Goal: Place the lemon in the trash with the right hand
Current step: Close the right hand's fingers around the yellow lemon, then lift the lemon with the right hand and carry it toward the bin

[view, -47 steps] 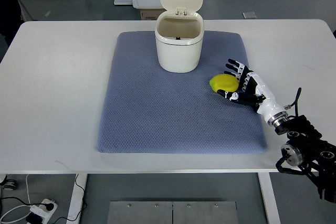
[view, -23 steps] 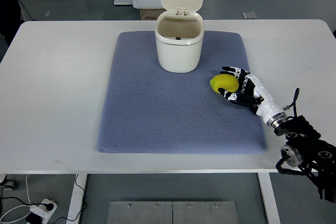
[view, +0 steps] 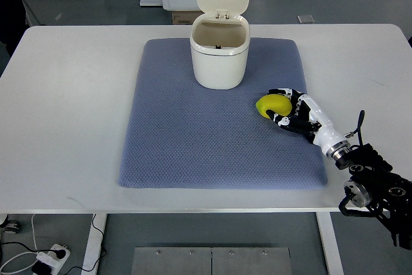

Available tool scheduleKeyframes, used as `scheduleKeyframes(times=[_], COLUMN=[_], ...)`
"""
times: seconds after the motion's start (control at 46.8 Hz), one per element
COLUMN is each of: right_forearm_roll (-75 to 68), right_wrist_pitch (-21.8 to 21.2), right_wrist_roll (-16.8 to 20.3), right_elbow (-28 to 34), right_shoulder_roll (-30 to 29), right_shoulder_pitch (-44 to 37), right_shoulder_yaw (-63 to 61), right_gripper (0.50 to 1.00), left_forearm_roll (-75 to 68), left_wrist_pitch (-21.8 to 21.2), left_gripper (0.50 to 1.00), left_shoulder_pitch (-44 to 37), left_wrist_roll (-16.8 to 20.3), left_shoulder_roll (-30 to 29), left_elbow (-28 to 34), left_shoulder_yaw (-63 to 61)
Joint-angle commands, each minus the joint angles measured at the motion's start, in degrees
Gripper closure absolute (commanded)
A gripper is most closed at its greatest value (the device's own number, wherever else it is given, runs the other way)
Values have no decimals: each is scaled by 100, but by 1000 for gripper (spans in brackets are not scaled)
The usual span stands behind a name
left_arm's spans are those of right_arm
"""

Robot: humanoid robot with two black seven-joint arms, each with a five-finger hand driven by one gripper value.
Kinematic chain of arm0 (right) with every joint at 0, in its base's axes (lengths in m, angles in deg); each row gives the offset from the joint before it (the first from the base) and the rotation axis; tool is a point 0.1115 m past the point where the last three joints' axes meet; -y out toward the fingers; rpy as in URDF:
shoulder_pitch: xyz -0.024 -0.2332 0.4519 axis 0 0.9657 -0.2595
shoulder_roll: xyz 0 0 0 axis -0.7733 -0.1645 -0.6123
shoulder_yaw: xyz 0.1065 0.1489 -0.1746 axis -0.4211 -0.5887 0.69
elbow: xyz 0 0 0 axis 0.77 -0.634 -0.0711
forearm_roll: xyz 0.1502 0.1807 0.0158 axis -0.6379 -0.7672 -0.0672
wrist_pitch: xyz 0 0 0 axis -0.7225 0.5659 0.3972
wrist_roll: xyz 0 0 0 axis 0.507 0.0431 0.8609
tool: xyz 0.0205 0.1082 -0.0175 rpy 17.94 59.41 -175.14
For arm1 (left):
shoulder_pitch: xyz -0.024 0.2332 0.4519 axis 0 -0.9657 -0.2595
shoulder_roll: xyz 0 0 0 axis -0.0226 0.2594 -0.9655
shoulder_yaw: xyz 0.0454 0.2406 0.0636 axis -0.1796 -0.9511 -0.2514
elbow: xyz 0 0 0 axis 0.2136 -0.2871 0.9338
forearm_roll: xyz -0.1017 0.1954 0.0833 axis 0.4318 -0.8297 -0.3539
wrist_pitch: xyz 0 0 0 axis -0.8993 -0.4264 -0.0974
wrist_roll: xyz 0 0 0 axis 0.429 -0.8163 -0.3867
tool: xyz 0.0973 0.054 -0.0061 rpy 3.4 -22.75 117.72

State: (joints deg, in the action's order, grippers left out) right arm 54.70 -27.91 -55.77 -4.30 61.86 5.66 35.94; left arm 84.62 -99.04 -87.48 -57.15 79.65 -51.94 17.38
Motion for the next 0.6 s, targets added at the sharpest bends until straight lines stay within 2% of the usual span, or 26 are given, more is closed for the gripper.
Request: scheduleKeyframes(times=[0.0, 0.085, 0.256, 0.577], right_forearm_roll=[0, 0, -17, -17], right_wrist_pitch=[1, 1, 53, 80], right_wrist_roll=[2, 2, 2, 2], right_elbow=[0, 0, 0, 18], right_shoulder_roll=[-3, 5, 23, 85], right_shoulder_pitch=[-24, -120, -322, -612], right_shoulder_yaw=[13, 13, 4, -22], right_gripper=[927, 961, 994, 1000], left_forearm_roll=[0, 0, 0, 0], left_wrist_pitch=[0, 0, 0, 0], left_gripper=[500, 500, 500, 500], left_shoulder_pitch=[0, 0, 0, 0], left_wrist_roll=[0, 0, 0, 0], left_shoulder_roll=[0, 0, 0, 0], left_elbow=[0, 0, 0, 0], left_shoulder_yaw=[0, 0, 0, 0])
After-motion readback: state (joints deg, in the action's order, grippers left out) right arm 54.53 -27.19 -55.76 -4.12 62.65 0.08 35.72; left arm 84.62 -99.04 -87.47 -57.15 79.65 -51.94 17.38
